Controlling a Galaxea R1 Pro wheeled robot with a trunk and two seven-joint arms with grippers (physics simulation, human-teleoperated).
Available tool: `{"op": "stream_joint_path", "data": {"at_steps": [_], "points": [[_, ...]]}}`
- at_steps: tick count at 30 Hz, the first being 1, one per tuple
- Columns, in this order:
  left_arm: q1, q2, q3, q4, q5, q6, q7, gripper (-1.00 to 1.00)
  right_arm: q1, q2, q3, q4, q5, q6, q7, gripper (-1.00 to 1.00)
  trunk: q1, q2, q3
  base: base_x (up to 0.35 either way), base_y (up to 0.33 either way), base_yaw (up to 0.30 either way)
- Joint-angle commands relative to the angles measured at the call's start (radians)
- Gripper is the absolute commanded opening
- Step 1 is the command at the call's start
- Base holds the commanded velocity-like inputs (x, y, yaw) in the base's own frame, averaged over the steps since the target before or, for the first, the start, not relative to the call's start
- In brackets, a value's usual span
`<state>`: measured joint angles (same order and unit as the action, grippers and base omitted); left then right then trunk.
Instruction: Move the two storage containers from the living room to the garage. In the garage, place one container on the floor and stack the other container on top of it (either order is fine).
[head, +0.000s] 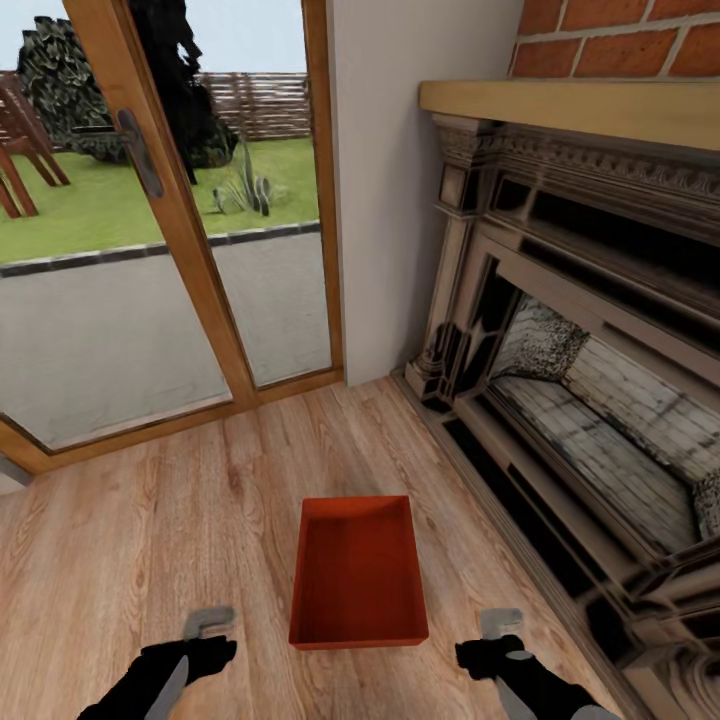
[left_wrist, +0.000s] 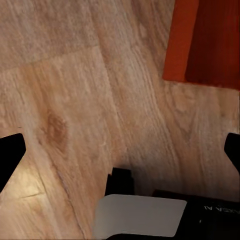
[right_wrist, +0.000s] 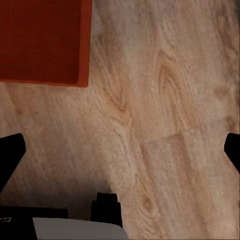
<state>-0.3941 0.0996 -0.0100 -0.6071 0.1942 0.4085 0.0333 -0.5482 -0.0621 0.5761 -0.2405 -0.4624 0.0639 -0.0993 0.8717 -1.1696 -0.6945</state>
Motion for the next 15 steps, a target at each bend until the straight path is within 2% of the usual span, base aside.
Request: {"op": "stream_joint_path", "data": {"at_steps": [1,2,4,7,9,15], "points": [[-0.016,0.0,-0.001,-0.002,0.011,0.006,0.004,1.0,-0.013,0.0,0.008,-0.003,-0.007,0.007,-0.016,1.0,0.0,0.0,-0.001,0.0,0.0,0.0],[-0.047,0.0,-0.001,-0.001,0.012,0.015,0.005,1.0,-0.033,0.001,0.008,-0.003,-0.008,0.008,-0.034,1.0,0.0,0.0,-0.001,0.0,0.0,0.0],[-0.069,-0.001,-0.001,-0.001,0.011,0.03,0.004,1.0,-0.048,0.002,0.008,-0.003,-0.008,0.008,-0.045,1.0,0.0,0.0,-0.001,0.0,0.0,0.0],[-0.135,-0.003,-0.001,0.0,0.011,0.063,0.004,1.0,-0.091,0.005,0.008,-0.003,-0.009,0.008,-0.062,1.0,0.0,0.0,-0.001,0.0,0.0,0.0],[-0.153,-0.007,-0.002,0.0,0.01,0.066,0.005,1.0,-0.107,0.006,0.007,-0.003,-0.009,0.008,-0.069,1.0,0.0,0.0,-0.001,0.0,0.0,0.0],[-0.237,-0.063,-0.004,0.018,0.01,0.07,0.029,1.0,-0.177,0.021,0.007,-0.001,-0.011,0.008,-0.116,1.0,0.0,0.0,-0.001,0.0,0.0,0.0]]}}
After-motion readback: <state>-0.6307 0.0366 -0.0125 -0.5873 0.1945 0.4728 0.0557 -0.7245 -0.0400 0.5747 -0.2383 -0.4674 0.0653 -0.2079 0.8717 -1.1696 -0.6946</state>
